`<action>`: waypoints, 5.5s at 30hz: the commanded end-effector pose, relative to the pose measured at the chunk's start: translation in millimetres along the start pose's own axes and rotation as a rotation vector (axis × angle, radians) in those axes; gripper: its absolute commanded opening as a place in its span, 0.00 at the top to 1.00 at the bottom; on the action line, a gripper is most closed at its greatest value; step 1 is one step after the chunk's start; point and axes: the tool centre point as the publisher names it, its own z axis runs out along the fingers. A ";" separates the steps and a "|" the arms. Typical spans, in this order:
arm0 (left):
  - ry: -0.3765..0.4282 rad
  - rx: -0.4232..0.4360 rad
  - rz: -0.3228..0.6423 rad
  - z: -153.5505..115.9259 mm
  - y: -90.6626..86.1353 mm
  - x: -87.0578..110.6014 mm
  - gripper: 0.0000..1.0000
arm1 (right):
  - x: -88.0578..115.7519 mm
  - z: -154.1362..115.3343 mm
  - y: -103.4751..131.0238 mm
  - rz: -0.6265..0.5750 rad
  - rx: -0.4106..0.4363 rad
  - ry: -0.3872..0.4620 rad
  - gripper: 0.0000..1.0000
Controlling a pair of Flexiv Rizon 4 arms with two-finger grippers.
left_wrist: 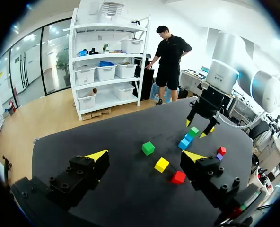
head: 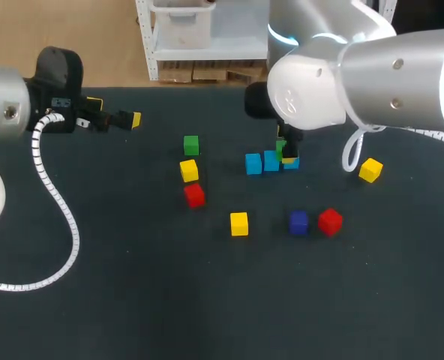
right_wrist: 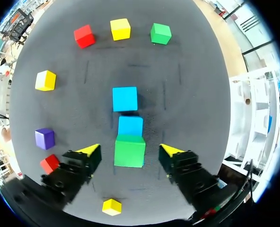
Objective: Place the blue cubes, place green cubes on the blue cubes, place the yellow cubes on the green cubes, then place the red cubes on the yellow cubes, and place purple cube on the red cubes.
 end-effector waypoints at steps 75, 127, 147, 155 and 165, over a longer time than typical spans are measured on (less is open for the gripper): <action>-0.008 0.010 0.002 -0.5 2.4 2.0 0.00 | 50.1 -118.7 -17.5 0.194 0.212 -0.327 0.00; -0.008 0.010 0.002 -0.5 2.4 2.0 0.00 | 148.9 -174.1 -14.2 0.625 0.407 -0.615 0.00; -0.008 0.010 0.002 -0.5 2.4 2.0 0.00 | 148.9 -174.1 -14.2 0.625 0.407 -0.615 0.00; 0.013 -0.008 0.032 0.6 2.6 3.5 0.00 | 148.9 -174.1 -14.2 0.625 0.407 -0.615 0.00; 0.212 0.063 0.206 28.8 7.7 4.4 0.00 | 148.9 -174.1 -14.2 0.625 0.407 -0.615 0.00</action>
